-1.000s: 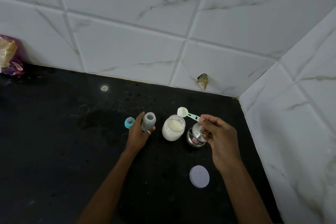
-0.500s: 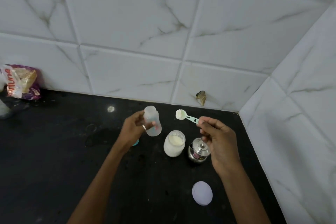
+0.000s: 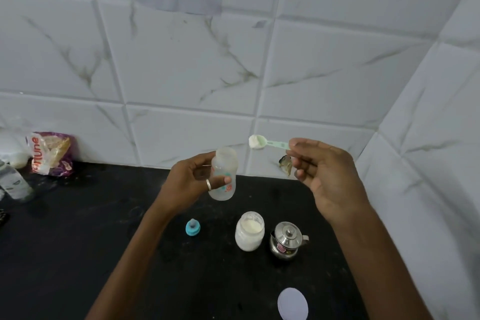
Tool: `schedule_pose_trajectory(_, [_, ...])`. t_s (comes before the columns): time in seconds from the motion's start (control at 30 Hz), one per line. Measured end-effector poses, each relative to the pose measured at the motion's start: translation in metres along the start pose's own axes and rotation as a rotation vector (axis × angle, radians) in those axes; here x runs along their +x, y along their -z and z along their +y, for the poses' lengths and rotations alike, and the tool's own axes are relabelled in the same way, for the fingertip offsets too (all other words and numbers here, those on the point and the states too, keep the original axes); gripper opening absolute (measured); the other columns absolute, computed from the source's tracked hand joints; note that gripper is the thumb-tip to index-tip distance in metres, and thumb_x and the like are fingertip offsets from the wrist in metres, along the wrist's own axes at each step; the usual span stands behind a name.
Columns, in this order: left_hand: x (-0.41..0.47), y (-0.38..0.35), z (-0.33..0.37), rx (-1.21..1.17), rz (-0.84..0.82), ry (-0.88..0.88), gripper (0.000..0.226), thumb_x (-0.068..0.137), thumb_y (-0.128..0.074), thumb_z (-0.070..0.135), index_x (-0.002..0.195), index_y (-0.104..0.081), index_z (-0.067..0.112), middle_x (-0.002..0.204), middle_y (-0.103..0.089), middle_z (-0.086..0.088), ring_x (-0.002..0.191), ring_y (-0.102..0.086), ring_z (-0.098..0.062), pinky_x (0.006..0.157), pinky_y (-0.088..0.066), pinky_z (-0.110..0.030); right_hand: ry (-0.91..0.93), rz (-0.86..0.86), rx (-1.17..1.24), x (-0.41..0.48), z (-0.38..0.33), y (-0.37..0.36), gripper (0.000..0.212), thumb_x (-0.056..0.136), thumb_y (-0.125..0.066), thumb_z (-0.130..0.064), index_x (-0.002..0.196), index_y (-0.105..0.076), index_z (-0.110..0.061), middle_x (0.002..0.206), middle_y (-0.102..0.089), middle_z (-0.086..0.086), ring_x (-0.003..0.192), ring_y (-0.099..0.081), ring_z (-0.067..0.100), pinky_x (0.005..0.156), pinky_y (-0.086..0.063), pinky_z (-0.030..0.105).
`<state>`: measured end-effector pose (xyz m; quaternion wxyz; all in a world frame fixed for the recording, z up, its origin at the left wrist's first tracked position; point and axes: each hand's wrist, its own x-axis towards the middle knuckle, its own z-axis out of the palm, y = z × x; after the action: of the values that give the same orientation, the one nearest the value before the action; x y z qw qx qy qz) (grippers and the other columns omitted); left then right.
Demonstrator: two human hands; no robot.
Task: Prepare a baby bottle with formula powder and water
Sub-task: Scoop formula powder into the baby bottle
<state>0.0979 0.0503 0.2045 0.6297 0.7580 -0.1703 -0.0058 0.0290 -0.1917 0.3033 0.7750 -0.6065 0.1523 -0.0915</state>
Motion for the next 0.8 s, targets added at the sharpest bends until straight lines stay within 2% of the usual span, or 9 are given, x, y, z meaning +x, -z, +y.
schedule_pose_trajectory(0.1, [-0.001, -0.005, 0.006, 0.087, 0.014, -0.034, 0.053, 0.074, -0.088, 0.018, 0.115, -0.065, 0.043, 0.102, -0.074, 0.03, 0.103, -0.07, 0.006, 0.083, -0.053, -0.009, -0.022, -0.02, -0.034, 0.007, -0.016, -0.005, 0.007, 0.083, -0.077, -0.006, 0.089, -0.079, -0.004, 0.078, -0.076, 0.009, 0.061, -0.065, 0.01, 0.056, -0.051, 0.021])
schedule_pose_trajectory(0.2, [-0.001, -0.012, 0.01, 0.125, 0.034, -0.058, 0.054, 0.072, -0.09, 0.023, 0.113, -0.064, 0.046, 0.099, -0.073, 0.035, 0.102, -0.069, 0.008, 0.085, -0.053, -0.009, -0.035, -0.032, -0.077, 0.013, -0.022, -0.009, 0.007, 0.084, -0.077, -0.007, 0.09, -0.079, -0.005, 0.079, -0.077, 0.01, 0.061, -0.066, 0.01, 0.058, -0.054, 0.022])
schedule_pose_trajectory(0.37, [0.001, -0.02, 0.011, 0.149, 0.073, -0.098, 0.057, 0.073, -0.09, 0.024, 0.124, -0.067, 0.034, 0.109, -0.074, 0.02, 0.103, -0.07, 0.004, 0.089, -0.056, -0.016, -0.006, -0.021, -0.159, 0.019, -0.019, -0.013, 0.007, 0.086, -0.075, -0.003, 0.092, -0.078, -0.004, 0.081, -0.077, 0.012, 0.06, -0.067, 0.01, 0.059, -0.055, 0.022])
schedule_pose_trajectory(0.47, [0.001, -0.023, 0.013, 0.158, 0.103, -0.12, 0.06, 0.073, -0.089, 0.025, 0.128, -0.066, 0.029, 0.111, -0.072, 0.021, 0.104, -0.069, 0.007, 0.089, -0.055, -0.014, 0.039, 0.002, -0.233, 0.02, -0.014, -0.016, 0.006, 0.085, -0.075, -0.002, 0.088, -0.079, -0.005, 0.084, -0.078, 0.015, 0.063, -0.067, 0.012, 0.059, -0.055, 0.022])
schedule_pose_trajectory(0.6, [0.004, -0.024, 0.012, 0.166, 0.132, -0.124, 0.06, 0.073, -0.09, 0.027, 0.128, -0.067, 0.027, 0.111, -0.073, 0.02, 0.104, -0.069, 0.008, 0.09, -0.055, -0.014, 0.172, -0.011, -0.335, 0.018, -0.008, -0.019, 0.008, 0.085, -0.076, -0.006, 0.085, -0.081, -0.013, 0.079, -0.078, 0.006, 0.068, -0.069, 0.013, 0.066, -0.056, 0.024])
schedule_pose_trajectory(0.7, [0.005, -0.025, 0.012, 0.182, 0.142, -0.127, 0.057, 0.072, -0.088, 0.031, 0.125, -0.065, 0.033, 0.109, -0.07, 0.025, 0.103, -0.067, 0.011, 0.089, -0.054, -0.012, 0.354, -0.007, -0.472, 0.014, -0.004, -0.021, 0.007, 0.087, -0.077, -0.013, 0.089, -0.08, -0.019, 0.076, -0.077, -0.002, 0.067, -0.071, 0.009, 0.069, -0.059, 0.028])
schedule_pose_trajectory(0.8, [0.006, -0.025, 0.014, 0.175, 0.145, -0.112, 0.063, 0.07, -0.085, 0.039, 0.128, -0.064, 0.03, 0.108, -0.067, 0.029, 0.1, -0.065, 0.017, 0.087, -0.053, -0.009, 0.554, -0.008, -0.613, 0.01, 0.003, -0.025, 0.007, 0.09, -0.076, -0.015, 0.092, -0.08, -0.021, 0.07, -0.074, -0.011, 0.068, -0.07, 0.003, 0.069, -0.059, 0.021])
